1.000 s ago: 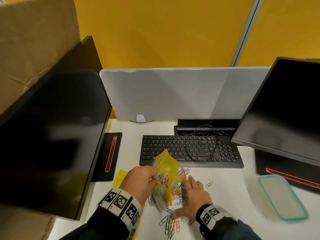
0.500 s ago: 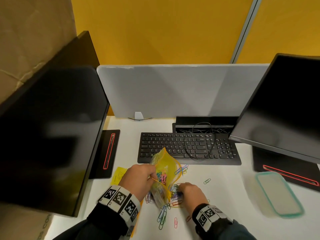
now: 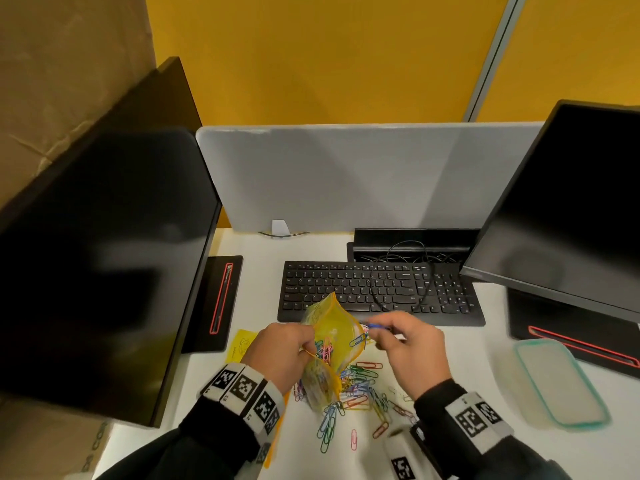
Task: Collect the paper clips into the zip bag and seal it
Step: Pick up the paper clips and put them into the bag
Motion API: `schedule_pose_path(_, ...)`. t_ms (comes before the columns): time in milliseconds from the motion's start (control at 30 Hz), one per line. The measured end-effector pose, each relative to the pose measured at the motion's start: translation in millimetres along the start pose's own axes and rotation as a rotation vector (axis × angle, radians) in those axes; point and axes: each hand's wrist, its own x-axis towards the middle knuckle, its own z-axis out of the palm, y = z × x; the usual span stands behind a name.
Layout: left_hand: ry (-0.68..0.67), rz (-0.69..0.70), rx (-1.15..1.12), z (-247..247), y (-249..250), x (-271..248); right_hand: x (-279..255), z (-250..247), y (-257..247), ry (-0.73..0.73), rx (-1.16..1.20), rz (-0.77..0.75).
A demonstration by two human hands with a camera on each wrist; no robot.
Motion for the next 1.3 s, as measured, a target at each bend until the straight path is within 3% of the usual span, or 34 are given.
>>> schedule_pose_path(167,0.015,0.010,-0.024,1.1,3.8,-2.0,3.7,24.6,-11.4,-0.180,-0.220,-0.261)
schedule_pose_path(333,0.042,0.043,-0.072,-1.1,2.9,-3.9,3.6,35.3,-9.1,-0.373,-0.410,-0.286)
schedule_pose_path(467,0.084,-0.002,-0.091,-6.0,-2.8,-2.3,2.6,25.5,-10.8,-0.224,-0.255,-0.363)
schedule_pose_path(567,0.126,-0.060,-0.107,-11.3,-13.5,-2.1,4.9,2.9,6.8,-0.095,-0.238,-0.173)
schedule_pose_path(700,0.164,-0.090,-0.119,-17.2,-21.9,-6.1,-15.7,-29.1,59.0,-0.317,-0.539,0.322)
schedule_pose_path(833,0.179,-0.094,-0.149,-15.5,-23.9,-11.2,-56.2,-35.8,87.1,-0.434,-0.614,0.495)
schedule_pose_path(1100,0.168,-0.142,-0.167,-12.3,-23.7,-29.2,-56.9,10.0,95.0,-0.408,-0.647,0.275)
schedule_pose_path(1200,0.135,-0.135,-0.188,-10.3,-23.9,-37.2,-44.0,22.9,83.6,-0.378,-0.556,0.169)
schedule_pose_path(1300,0.113,-0.133,-0.186,-7.2,-27.6,-42.8,-22.1,30.5,75.3,-0.378,-0.611,0.039)
